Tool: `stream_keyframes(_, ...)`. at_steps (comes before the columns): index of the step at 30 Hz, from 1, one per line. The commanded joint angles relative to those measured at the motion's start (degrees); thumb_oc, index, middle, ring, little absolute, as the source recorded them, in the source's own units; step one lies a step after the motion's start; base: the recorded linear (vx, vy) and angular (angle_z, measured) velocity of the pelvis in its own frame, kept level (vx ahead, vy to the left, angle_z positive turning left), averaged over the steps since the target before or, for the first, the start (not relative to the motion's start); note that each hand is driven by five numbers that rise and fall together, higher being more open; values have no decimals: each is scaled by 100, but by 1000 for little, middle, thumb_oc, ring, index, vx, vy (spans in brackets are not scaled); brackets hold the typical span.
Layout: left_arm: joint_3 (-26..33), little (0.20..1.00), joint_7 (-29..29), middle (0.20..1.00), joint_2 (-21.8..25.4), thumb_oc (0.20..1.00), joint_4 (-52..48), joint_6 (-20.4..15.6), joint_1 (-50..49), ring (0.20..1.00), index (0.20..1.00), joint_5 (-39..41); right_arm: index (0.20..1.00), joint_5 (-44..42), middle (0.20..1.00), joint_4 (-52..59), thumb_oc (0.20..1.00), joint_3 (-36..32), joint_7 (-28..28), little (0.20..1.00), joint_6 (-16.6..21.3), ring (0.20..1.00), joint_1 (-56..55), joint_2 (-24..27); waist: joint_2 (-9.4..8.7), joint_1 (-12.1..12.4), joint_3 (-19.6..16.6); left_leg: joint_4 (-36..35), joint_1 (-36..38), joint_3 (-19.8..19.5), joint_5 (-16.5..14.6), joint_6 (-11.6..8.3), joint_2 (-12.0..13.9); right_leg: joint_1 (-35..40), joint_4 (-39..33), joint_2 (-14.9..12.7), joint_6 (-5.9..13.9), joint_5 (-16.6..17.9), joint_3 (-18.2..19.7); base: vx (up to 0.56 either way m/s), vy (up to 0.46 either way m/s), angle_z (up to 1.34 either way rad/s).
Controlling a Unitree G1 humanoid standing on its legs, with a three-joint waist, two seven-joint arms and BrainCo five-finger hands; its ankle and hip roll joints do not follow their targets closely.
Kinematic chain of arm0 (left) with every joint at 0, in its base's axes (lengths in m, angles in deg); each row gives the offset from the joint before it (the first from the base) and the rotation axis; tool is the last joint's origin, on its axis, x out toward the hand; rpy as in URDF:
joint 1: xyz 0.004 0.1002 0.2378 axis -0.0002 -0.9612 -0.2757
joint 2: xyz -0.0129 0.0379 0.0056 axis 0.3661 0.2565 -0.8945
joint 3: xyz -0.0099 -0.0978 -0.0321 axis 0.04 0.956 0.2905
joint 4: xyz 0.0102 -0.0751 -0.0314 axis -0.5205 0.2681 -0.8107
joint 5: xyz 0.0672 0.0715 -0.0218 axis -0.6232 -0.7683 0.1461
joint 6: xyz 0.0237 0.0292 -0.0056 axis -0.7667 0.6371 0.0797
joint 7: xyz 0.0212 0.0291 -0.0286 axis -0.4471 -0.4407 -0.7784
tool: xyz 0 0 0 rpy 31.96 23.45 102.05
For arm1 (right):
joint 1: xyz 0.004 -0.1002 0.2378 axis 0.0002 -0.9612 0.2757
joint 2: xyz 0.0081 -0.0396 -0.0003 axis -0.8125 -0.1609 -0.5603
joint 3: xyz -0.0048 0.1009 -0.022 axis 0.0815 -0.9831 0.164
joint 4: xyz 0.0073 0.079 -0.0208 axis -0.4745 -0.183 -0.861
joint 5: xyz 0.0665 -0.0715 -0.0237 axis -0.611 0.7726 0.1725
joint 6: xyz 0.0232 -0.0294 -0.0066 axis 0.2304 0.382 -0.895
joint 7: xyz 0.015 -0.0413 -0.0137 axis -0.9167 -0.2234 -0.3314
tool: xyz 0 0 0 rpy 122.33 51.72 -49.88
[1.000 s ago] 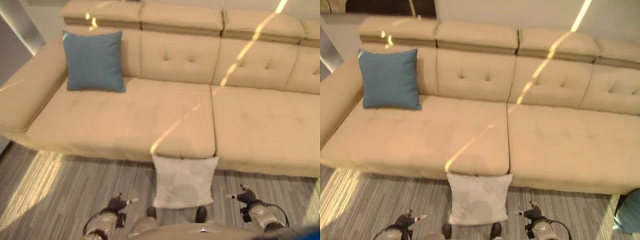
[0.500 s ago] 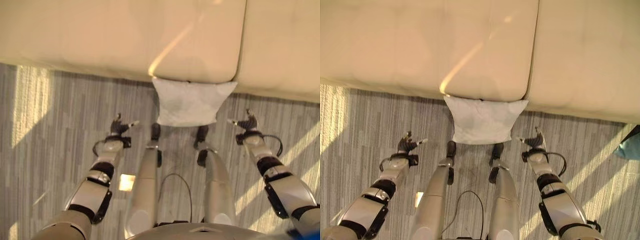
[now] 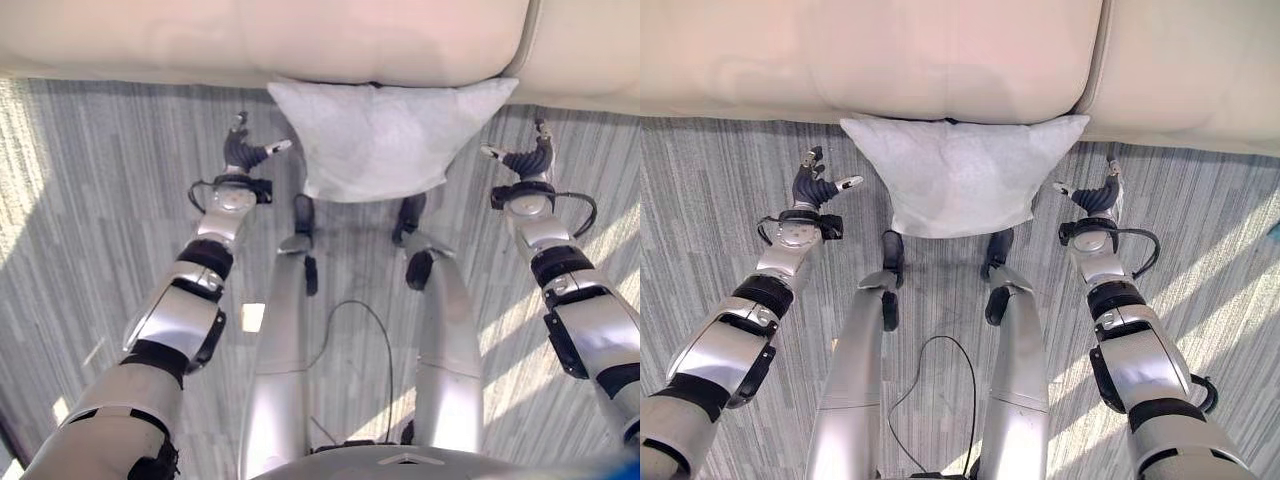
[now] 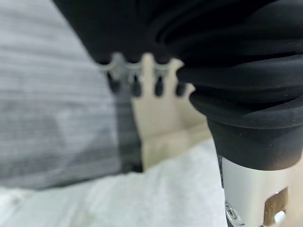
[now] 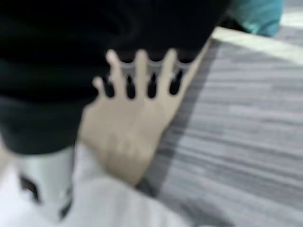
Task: Pick up all the scattered cushions and arrange them neatly on the sofa.
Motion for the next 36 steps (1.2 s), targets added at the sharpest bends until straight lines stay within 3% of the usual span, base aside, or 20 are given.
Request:
stream_keyframes(1,137,1000,-96,1000,58,1000,86,-105,-412,1000,1000,134,1000,-197,1000,88,1000,169,-193,1000,181,1000,-532,318,214,-74,-560,-82,-517,-511,-12,-41,-196,24,-26,99,413,-245,172,35,-7,-4)
stream_keyframes(9,5,1000,-11,1000,222,1000,-320,-162,-106,1000,1000,416,1000,-1007,1000,322,1000,286,297,1000,473,1000,-430,623,267,-134,-447,397,-1244,-456,-68,-26,-200,-772,422,184,437,-248,342,33,-24,-7)
stream_keyframes(15,-91,1000,3,1000,293,1000,-505,-198,91,1000,1000,610,1000,-1478,1000,445,1000,588,676,1000,578,1000,-146,857,269,-121,-124,579,-1255,-458,-72,-47,-208,-814,621,183,455,-256,381,3,-18,-3)
stream_keyframes(22,-407,1000,-57,1000,445,1000,-702,-259,608,1000,1000,714,1000,-1443,1000,511,1000,1470,836,1000,580,1000,834,1095,302,-5,265,705,-1255,-527,-9,-90,-175,-814,781,169,456,-251,380,-1,-10,0)
stream_keyframes(26,-617,1000,-157,1000,418,1000,-781,-290,941,1000,1000,734,1000,-1340,1000,611,1000,1949,822,1000,574,1000,1366,1038,279,42,443,731,-1255,-562,29,-105,-175,-814,840,168,457,-249,380,0,-8,0)
stream_keyframes(36,-1207,1000,-340,1000,33,1000,-657,-192,1807,1000,1000,662,1000,-560,1000,375,1000,3240,771,1000,215,1000,2629,255,341,157,755,774,-1255,-681,101,-139,-164,-814,911,195,435,-275,341,-1,0,0)
